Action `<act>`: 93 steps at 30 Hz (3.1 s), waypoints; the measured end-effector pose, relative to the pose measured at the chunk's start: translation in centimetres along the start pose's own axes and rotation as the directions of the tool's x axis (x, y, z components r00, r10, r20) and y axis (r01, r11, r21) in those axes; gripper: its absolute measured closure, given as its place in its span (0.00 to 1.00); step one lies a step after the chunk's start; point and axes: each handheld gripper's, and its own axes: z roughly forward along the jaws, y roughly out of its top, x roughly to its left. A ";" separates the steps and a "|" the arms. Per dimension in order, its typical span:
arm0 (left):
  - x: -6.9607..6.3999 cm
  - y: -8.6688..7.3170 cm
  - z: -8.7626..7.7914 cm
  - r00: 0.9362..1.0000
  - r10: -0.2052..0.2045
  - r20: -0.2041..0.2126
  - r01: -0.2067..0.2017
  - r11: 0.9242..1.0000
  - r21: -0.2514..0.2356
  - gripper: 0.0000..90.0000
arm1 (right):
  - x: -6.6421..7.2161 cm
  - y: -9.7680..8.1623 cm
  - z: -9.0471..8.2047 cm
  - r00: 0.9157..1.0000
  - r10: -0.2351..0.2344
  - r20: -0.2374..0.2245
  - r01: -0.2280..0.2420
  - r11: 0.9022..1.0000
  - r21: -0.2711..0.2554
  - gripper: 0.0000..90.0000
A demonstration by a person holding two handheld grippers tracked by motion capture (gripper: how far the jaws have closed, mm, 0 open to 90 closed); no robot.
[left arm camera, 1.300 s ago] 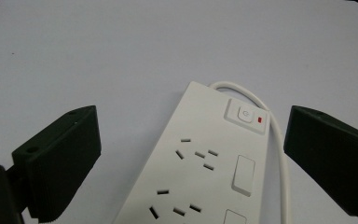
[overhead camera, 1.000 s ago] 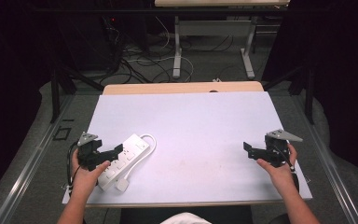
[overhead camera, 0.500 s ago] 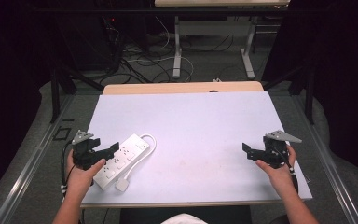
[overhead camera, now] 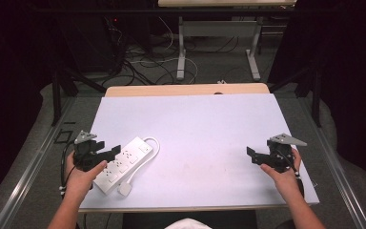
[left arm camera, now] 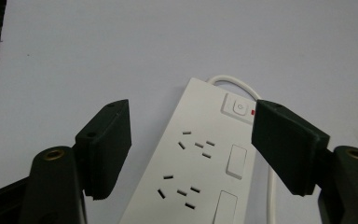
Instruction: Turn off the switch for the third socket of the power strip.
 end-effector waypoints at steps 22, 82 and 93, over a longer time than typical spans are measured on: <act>0.1 -0.1 -1.0 1.000 0.012 0.024 -0.014 0.994 0.109 0.37 | 0.0 -0.1 0.1 1.000 0.002 -0.004 -0.002 1.000 0.011 0.16; 0.4 -3.1 -0.5 0.995 -0.098 0.005 0.084 0.881 0.465 0.95 | -0.2 -0.5 0.5 1.000 0.023 -0.020 -0.022 0.999 0.040 0.17; 0.3 -3.4 -0.2 0.995 -0.103 0.008 0.086 0.876 0.474 0.98 | -0.2 -0.5 0.6 0.999 0.029 -0.022 -0.028 0.999 0.041 0.17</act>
